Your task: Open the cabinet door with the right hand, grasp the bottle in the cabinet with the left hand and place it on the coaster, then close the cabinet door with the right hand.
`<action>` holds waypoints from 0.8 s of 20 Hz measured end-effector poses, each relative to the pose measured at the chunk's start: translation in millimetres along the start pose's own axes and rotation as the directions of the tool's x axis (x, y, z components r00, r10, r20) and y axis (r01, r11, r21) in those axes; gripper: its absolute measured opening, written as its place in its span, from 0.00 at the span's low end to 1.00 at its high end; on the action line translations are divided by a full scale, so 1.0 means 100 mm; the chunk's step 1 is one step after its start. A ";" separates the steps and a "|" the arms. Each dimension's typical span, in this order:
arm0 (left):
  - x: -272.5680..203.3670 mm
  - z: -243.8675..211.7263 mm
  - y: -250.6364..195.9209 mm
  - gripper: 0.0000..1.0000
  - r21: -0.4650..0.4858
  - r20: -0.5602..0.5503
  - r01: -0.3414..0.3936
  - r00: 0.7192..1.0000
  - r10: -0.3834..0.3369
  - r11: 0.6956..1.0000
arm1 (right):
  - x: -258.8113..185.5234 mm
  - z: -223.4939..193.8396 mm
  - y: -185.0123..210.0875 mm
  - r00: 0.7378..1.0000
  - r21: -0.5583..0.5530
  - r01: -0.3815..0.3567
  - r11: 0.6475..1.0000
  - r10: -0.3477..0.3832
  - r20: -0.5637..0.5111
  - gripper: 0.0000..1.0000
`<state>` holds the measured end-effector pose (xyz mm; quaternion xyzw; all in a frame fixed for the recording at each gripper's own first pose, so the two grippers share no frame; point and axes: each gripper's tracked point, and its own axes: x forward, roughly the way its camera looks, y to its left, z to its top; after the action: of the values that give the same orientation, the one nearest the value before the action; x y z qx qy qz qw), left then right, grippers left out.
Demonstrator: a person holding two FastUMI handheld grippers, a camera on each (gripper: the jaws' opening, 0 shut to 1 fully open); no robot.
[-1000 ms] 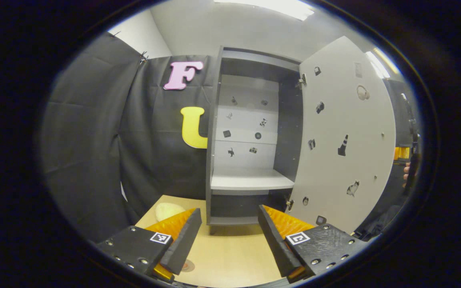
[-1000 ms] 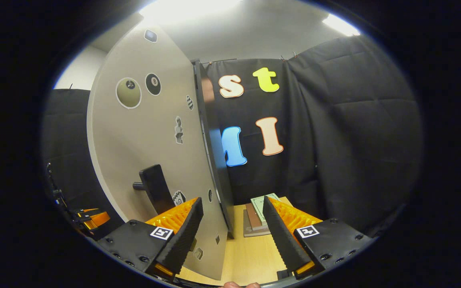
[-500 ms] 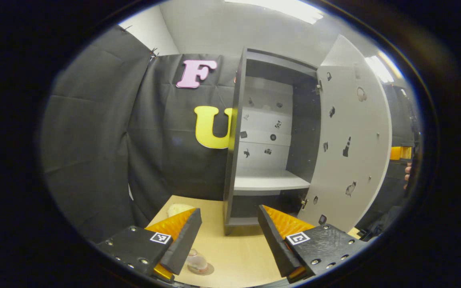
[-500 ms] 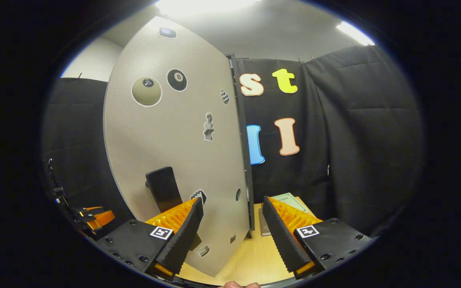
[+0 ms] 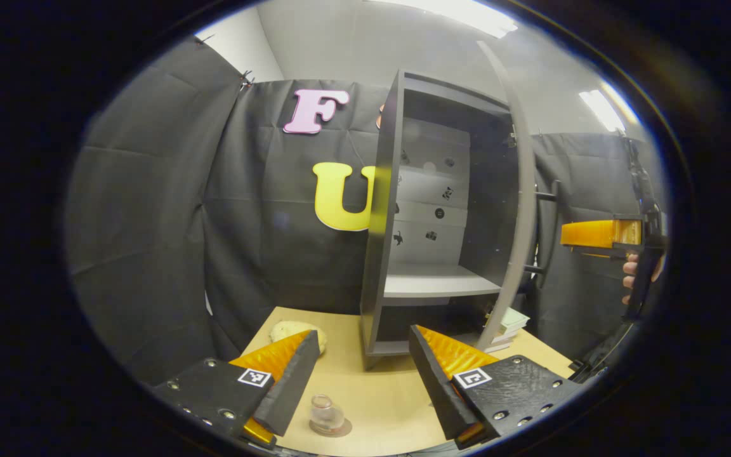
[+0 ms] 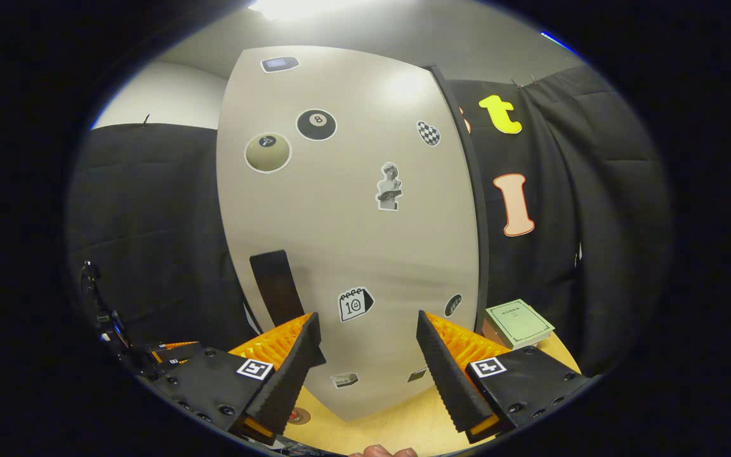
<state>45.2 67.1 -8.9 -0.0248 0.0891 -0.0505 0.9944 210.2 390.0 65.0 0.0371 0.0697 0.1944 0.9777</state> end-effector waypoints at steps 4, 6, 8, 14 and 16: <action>-0.03 0.01 0.12 0.86 -0.013 0.000 -0.017 1.000 0.017 1.000 | -0.11 -0.03 -0.16 0.999 -0.028 0.041 0.999 -0.041 -0.004 0.97; -0.01 0.03 0.16 0.92 -0.012 -0.002 -0.038 0.999 0.038 0.999 | -0.16 -0.06 -0.27 0.998 -0.026 0.055 0.998 -0.055 -0.006 0.97; -0.01 0.12 0.16 0.88 0.003 0.009 -0.066 0.998 0.066 0.998 | -0.23 -0.08 -0.38 0.998 -0.014 0.064 0.998 -0.064 -0.007 0.97; -0.21 0.41 -0.07 0.88 -0.004 0.080 -0.154 0.985 0.154 0.988 | -0.35 0.05 -0.84 0.997 -0.049 0.069 0.996 -0.067 0.044 0.97; -0.32 0.53 -0.09 0.85 -0.013 0.113 -0.209 0.971 0.209 0.978 | -0.37 0.09 -0.96 0.997 -0.040 0.054 0.998 -0.052 0.052 0.97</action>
<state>22.1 63.7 49.0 -0.0186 0.0346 0.0560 0.9977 213.7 287.0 68.9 0.0200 0.0418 0.1689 0.9845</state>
